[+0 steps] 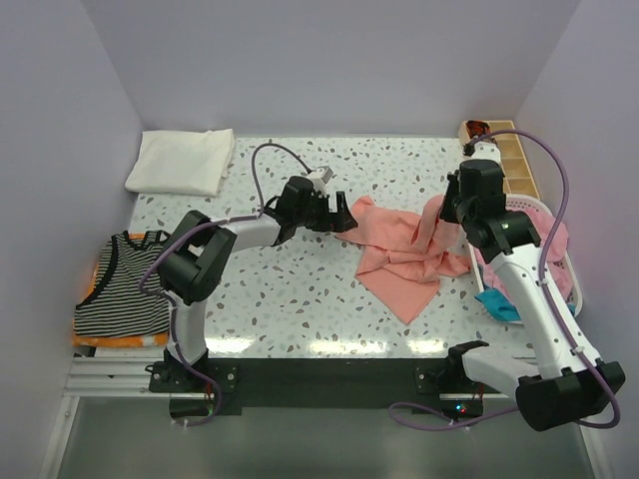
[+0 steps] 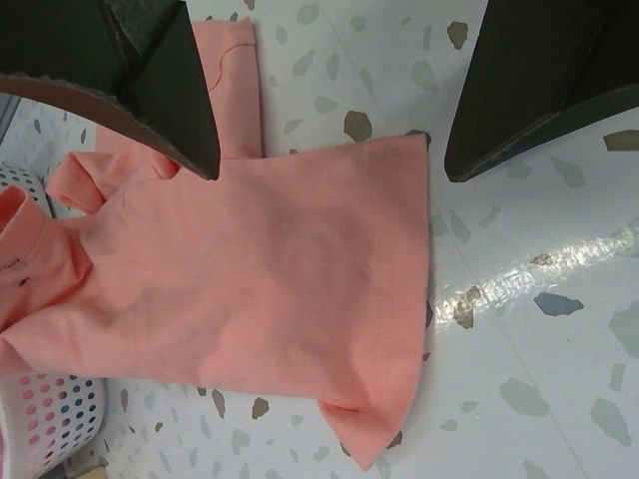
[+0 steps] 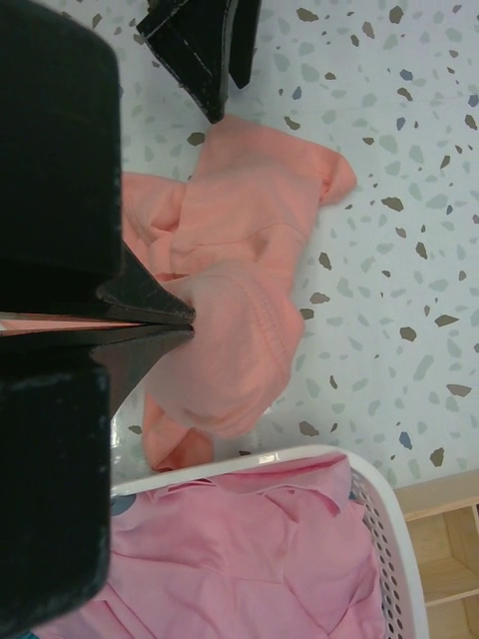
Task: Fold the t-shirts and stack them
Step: Flatten out the tshirt
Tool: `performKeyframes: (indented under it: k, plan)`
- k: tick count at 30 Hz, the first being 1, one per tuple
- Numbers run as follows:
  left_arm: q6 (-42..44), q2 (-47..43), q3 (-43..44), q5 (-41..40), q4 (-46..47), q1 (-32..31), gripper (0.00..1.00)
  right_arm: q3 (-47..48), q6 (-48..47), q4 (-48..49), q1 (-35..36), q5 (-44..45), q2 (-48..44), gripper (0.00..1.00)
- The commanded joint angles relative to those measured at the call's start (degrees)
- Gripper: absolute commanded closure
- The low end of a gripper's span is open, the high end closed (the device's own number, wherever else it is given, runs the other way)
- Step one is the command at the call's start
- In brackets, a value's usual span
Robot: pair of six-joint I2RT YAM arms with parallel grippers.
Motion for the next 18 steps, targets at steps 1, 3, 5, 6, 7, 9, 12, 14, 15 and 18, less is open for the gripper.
performKeyframes:
  k: [1, 3, 5, 6, 7, 9, 12, 14, 15, 18]
  plan:
    - [-1.94, 2.16, 2.6, 0.98, -0.61, -1.22, 0.0, 2.91, -0.14, 0.09, 0.04, -0.66, -1.7, 1.0]
    - [-3.52, 2.87, 2.43, 1.33, -1.05, -1.75, 0.0, 2.91, -0.22, 0.26, 0.13, -0.84, -1.52, 1.0]
    - [-4.49, 2.87, 1.64, -0.41, -1.05, -2.1, 0.0, 2.82, -0.14, 0.44, 0.13, -1.01, -1.61, 1.0]
    - [-4.67, 3.13, 1.55, -1.12, -1.22, -2.19, 0.0, 2.73, -0.05, 0.44, 0.04, -1.01, -1.61, 1.0]
    - [-4.67, 3.48, 1.55, -1.56, -1.49, -2.19, 0.0, 2.73, -0.14, 0.52, 0.13, -1.1, -1.61, 1.0]
    - [-4.41, 4.8, 2.42, -2.44, -2.45, -2.19, 0.0, 2.55, -0.05, 0.52, 0.04, -1.45, -1.52, 1.0]
    - [-3.62, 7.17, 4.09, -3.06, -3.16, -2.45, 0.0, 2.38, -0.14, 0.61, 0.04, -1.89, -1.61, 1.0]
    - [-3.18, 8.4, 5.58, -2.97, -3.51, -2.8, 0.0, 2.38, -0.05, 0.7, 0.13, -1.98, -1.7, 1.0]
    - [-3.18, 9.63, 5.94, -2.8, -3.42, -2.8, 0.0, 2.29, -0.05, 0.7, 0.13, -2.15, -1.78, 1.0]
    - [-3.0, 11.66, 7.35, -1.04, -2.63, -3.15, 0.14, 2.29, -0.05, 0.88, 0.04, -2.68, -1.61, 1.0]
